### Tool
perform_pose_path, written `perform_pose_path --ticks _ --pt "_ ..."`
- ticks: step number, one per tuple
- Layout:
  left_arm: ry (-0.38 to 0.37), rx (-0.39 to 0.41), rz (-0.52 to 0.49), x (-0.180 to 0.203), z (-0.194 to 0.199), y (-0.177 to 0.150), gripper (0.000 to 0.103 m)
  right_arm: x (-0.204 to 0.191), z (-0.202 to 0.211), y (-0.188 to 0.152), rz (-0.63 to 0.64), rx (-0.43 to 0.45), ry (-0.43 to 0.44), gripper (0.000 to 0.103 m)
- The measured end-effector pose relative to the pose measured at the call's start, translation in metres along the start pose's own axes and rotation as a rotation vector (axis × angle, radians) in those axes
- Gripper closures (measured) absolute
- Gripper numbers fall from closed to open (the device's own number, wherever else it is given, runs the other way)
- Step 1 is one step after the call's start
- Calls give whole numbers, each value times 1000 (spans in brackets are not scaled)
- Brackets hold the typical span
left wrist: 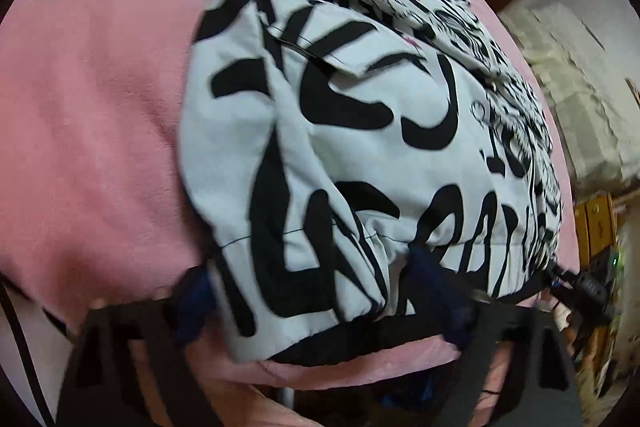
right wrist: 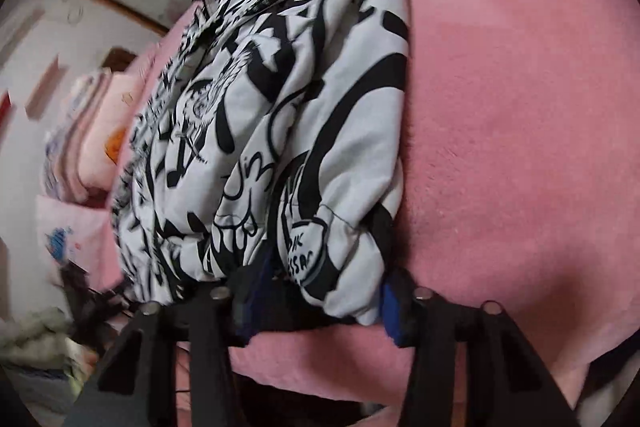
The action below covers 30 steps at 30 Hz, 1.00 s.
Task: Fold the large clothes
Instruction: 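Lift the hem with both tools and fold it toward the hood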
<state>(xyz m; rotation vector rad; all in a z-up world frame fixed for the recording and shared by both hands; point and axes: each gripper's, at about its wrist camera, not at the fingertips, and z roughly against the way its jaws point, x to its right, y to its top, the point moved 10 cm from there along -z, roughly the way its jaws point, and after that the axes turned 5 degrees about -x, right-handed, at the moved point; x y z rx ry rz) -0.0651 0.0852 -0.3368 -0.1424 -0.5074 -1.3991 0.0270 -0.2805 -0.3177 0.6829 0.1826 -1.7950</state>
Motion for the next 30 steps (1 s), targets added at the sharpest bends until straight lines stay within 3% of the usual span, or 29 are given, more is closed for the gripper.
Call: perform_pose_path --ticks 1,2,5,9,11,14,16,18,19,22,25,30 --pt "-6 0 12 0 3 0 41 -2 2 0 15 0 -16 70" --pt "-4 3 19 1 6 0 51 -7 6 -1 37 3 -13 83" --pt "5 8 -1 9 15 2 59 -23 18 1 122 19 -39 85" --pt "-25 -12 32 8 8 3 57 -21 11 1 156 -25 -58 82" --pt "-56 -30 61 4 1 0 44 -16 3 0 130 -56 -39 80" --pt "-66 -29 56 6 -7 0 37 -10 -3 -4 109 -65 -37 79" --pt "-24 -30 39 8 -10 0 37 -11 -4 -4 128 -53 -65 82" --pt "14 -24 15 13 -7 1 54 -18 0 -5 173 -35 -114 86" --pt "-3 -30 -1 19 -5 2 72 -23 1 -5 191 -28 -131 87" --pt "-76 -22 48 29 11 10 76 -40 24 -1 255 24 -160 90" --pt "-204 27 99 47 44 26 77 -59 56 9 263 84 -91 91" --pt "-323 167 108 80 113 67 78 -96 115 35 296 194 -25 93"
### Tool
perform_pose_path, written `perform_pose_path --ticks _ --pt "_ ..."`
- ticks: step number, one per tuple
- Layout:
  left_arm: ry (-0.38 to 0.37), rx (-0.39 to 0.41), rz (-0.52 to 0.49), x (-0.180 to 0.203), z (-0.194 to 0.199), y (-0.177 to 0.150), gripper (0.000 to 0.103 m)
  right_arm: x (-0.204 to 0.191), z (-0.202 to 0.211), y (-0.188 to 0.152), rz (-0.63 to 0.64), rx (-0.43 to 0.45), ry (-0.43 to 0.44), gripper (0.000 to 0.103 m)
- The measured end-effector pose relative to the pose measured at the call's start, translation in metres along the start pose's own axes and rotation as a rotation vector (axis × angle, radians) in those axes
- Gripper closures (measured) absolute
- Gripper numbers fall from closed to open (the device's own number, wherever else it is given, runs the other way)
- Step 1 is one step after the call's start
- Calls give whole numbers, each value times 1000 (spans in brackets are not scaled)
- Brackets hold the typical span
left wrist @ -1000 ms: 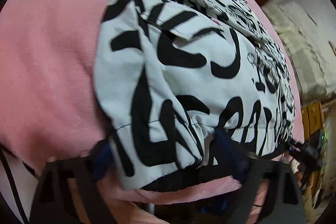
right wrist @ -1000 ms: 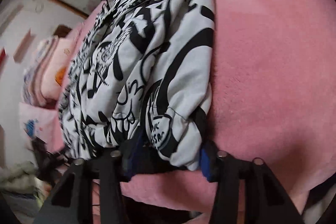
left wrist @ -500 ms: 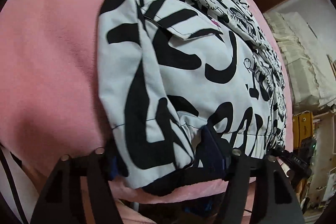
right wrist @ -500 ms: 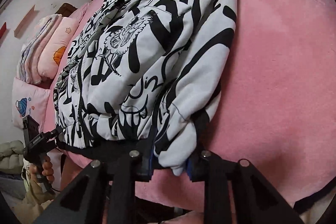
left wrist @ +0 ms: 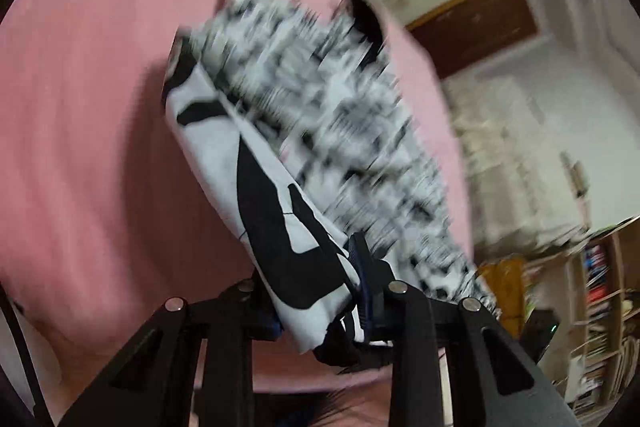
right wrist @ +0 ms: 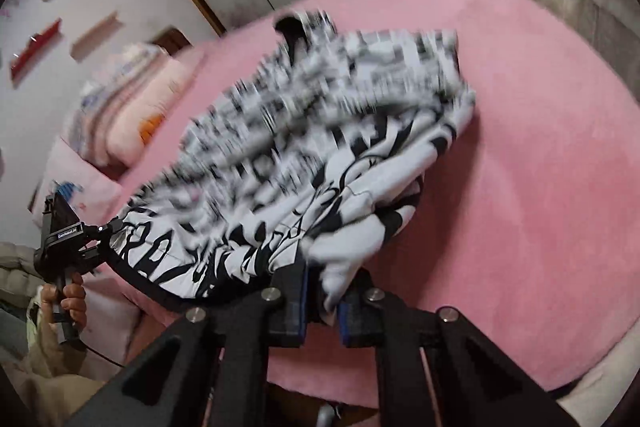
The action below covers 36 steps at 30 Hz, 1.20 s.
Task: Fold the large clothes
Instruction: 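Lift the hem with both tools and fold it toward the hood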
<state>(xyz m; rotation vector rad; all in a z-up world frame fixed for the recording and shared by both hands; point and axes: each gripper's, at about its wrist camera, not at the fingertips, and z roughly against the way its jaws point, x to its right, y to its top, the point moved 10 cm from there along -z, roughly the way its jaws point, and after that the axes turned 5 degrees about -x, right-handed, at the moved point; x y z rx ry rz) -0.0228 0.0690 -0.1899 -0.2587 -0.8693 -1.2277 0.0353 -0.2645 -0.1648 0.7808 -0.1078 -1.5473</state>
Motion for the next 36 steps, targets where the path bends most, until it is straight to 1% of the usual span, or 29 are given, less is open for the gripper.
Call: perform_pose_path --ticks 1,2,4,7,9,11,14,18,19,21,24,27,29,33,36 --pt "-20 44 -4 13 15 13 79 -5 11 9 6 23 13 94" --pt "-43 70 1 22 26 21 79 -12 23 19 20 48 24 94" --pt "-75 110 2 39 45 34 80 -28 38 35 33 88 35 94" --pt "-114 162 7 62 71 56 80 -47 63 59 23 153 99 94" --pt "-134 187 24 73 81 69 80 -59 80 80 21 199 131 94" --pt "-142 202 39 80 88 86 80 -65 89 101 21 226 150 94" --pt "-135 193 74 83 78 113 80 -66 82 140 -26 231 175 94" --pt "-82 163 100 78 35 154 80 -53 51 180 -79 204 138 94" --pt "-61 154 95 76 21 165 80 -46 33 194 -105 193 127 94" --pt "-46 143 101 71 -5 187 80 -32 5 217 -146 175 100 94" --pt "-21 135 92 67 -42 220 79 -10 -32 240 -189 162 73 94" --pt "29 123 73 62 -85 256 79 4 -68 268 -214 153 33 94" --pt "57 101 73 55 -113 278 79 17 -99 285 -233 129 3 94" --pt "111 58 77 34 -163 302 77 46 -156 304 -265 71 -44 94" --pt "180 -5 84 10 -207 314 76 68 -198 309 -307 26 -66 94"
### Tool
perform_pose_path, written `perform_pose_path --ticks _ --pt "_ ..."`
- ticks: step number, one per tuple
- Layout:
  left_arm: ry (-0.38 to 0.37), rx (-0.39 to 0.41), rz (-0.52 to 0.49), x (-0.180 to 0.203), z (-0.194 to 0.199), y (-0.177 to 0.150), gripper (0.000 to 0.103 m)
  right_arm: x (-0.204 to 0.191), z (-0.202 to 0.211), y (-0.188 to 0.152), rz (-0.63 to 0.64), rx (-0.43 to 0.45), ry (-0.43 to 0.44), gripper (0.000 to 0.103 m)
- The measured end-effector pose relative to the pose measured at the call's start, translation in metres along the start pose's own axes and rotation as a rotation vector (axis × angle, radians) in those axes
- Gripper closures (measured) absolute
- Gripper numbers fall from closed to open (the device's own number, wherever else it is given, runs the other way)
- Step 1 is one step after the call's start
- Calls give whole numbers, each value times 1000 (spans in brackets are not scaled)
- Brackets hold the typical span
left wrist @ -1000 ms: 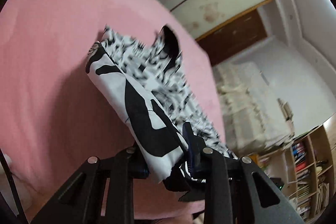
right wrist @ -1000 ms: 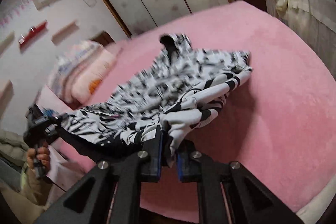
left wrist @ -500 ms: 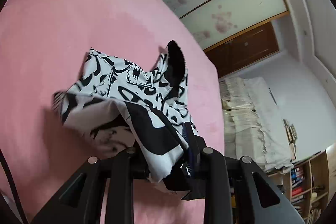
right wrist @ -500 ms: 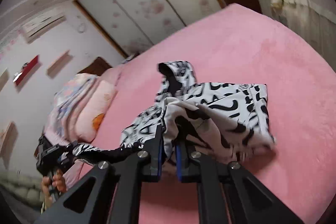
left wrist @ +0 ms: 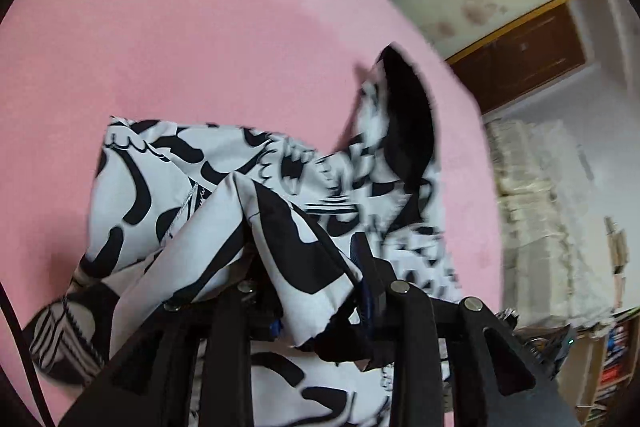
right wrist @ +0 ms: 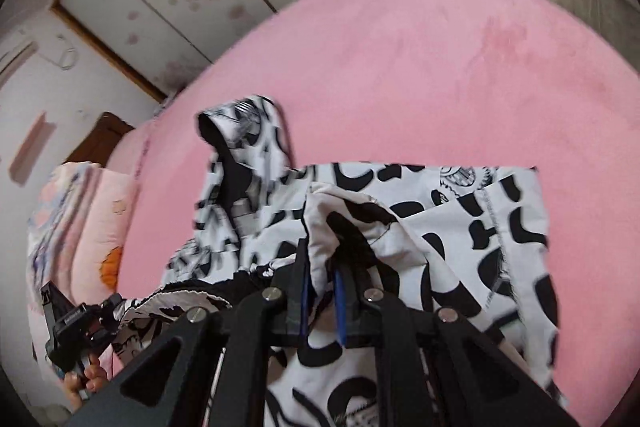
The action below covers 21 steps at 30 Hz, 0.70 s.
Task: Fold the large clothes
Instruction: 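Lift the hem with both tools and fold it toward the hood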
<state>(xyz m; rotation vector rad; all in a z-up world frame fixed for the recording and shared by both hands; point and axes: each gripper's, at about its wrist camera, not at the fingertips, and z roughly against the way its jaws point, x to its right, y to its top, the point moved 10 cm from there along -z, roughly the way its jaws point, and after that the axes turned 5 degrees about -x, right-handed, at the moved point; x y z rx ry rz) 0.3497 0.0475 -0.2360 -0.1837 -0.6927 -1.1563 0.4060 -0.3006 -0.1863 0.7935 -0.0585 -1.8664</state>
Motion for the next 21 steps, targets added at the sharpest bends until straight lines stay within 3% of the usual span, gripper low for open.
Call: perform_pose_path --ticks 6,12,15,17,21 --pt "28 -6 7 -14 -47 23 76 20 -59 16 -48 -29 -38 94" --pt "50 -44 76 -26 -84 44 74 35 -99 36 -112 -49 -45 94" --pt "48 -95 115 -27 -94 50 64 37 -110 43 -139 -75 -37 93" --pt "-2 -129 160 -26 -96 53 46 41 -115 46 -191 -107 -2 88" --pt "-67 -124 202 -25 -87 64 40 45 -114 48 -249 -114 93 78"
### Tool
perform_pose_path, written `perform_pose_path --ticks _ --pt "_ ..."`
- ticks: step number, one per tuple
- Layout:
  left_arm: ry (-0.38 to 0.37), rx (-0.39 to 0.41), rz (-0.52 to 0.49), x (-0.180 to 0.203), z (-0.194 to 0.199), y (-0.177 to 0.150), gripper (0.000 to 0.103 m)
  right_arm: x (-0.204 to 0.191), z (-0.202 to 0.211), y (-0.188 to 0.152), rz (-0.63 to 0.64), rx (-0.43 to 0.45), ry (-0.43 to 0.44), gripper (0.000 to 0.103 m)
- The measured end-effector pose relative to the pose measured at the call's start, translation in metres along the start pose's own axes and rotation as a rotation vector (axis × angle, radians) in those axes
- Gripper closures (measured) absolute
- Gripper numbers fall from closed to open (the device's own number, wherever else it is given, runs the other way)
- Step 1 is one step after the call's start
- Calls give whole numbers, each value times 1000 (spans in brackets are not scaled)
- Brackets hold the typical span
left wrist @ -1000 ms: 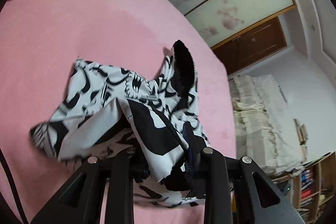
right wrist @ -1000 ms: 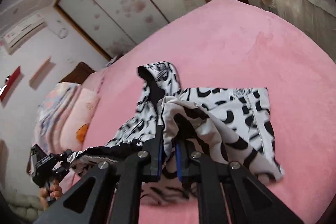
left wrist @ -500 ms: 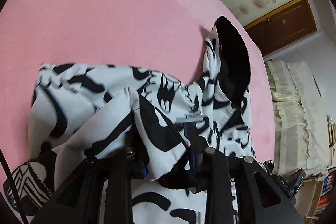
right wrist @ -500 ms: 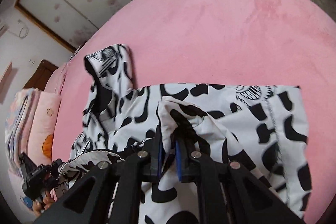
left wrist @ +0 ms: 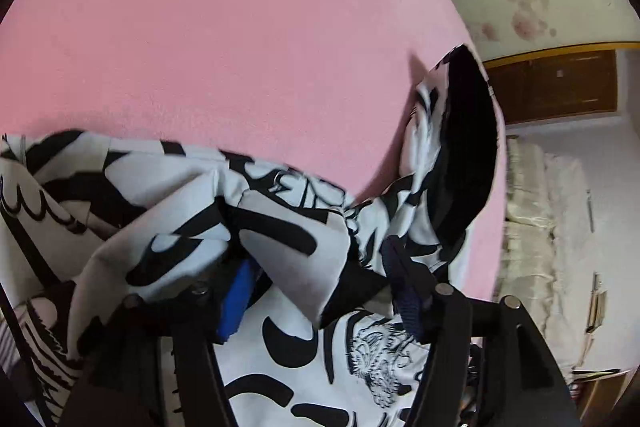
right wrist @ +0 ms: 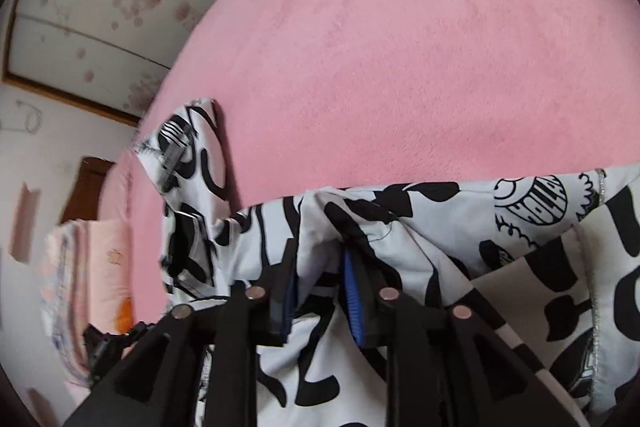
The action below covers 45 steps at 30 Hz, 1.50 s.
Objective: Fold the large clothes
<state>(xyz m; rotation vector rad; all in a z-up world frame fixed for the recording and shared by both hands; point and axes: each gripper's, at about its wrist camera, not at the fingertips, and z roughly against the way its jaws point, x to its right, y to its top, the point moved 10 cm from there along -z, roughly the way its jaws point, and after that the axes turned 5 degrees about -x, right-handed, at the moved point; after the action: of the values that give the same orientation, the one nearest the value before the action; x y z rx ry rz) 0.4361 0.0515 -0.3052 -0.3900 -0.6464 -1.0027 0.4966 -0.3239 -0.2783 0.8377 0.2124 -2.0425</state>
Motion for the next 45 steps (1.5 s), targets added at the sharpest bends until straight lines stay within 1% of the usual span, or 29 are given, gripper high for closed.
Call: perform_pose_path --ticks 1,2,3,4,5,6,7,9,10,12,14,15,18,19,21,23,26,27,28,29,30,31,32,33,35,36,39,43,45 --pt "9 7 -7 0 4 2 39 0 1 0 -3 -2 17 76" --pt "16 11 -18 0 7 3 39 -1 3 0 -8 -1 41 69" --pt "27 10 -30 0 11 3 38 -3 7 0 -11 7 65 56" --pt "36 9 -38 -1 14 3 38 -5 11 1 -10 15 80 48" --pt "49 12 -51 -2 17 3 37 -8 18 2 -5 34 94 34" --pt "66 18 -72 -2 22 2 37 -10 26 3 3 52 101 29" --pt "79 28 -97 -1 28 2 37 -13 34 4 16 70 98 29" --pt "106 61 -134 -3 44 2 34 -20 51 3 83 102 70 29" --pt "114 92 -152 -4 55 4 32 -22 56 4 115 119 51 29" --pt "109 149 -171 -7 74 7 27 -26 68 2 214 156 -25 29" --pt "124 200 -210 -12 88 10 25 -26 69 -1 297 150 -87 29" --pt "141 202 -232 -13 88 10 25 -25 67 -3 322 146 -109 29" --pt "207 156 -340 -17 75 6 25 -15 54 -5 368 106 -179 29" --pt "248 132 -387 -20 65 4 25 -11 48 -5 376 86 -191 29" --pt "296 114 -434 -23 55 4 25 -9 34 -6 403 54 -223 29" --pt "336 82 -450 -30 41 6 25 -6 22 -7 431 30 -261 29" --pt "325 39 -425 -35 21 8 25 -2 7 -7 451 9 -305 29" --pt "329 40 -432 -36 19 8 29 1 0 -7 451 -5 -318 30" --pt "373 55 -443 -39 17 9 51 4 -3 -7 443 -12 -317 33" --pt "395 52 -446 -42 16 8 72 5 -7 -8 427 -21 -287 52" --pt "400 51 -436 -43 13 8 82 6 -9 -10 413 -35 -270 65" --pt "395 55 -404 -48 16 8 92 7 -8 -9 407 -28 -284 69" --pt "380 61 -378 -51 19 7 94 8 -5 -9 417 -12 -310 91" --pt "364 71 -353 -53 22 4 95 12 0 -9 425 2 -353 95" --pt "352 73 -305 -65 28 -5 95 19 6 -15 399 2 -344 96" --pt "344 68 -290 -74 31 -11 95 22 8 -21 409 5 -349 96" --pt "308 71 -289 -89 29 -19 95 30 3 -30 436 13 -360 95" --pt "296 74 -257 -85 29 -19 93 28 5 -28 424 44 -343 91" --pt "326 85 -273 -74 39 -25 90 26 19 -31 414 40 -358 90"
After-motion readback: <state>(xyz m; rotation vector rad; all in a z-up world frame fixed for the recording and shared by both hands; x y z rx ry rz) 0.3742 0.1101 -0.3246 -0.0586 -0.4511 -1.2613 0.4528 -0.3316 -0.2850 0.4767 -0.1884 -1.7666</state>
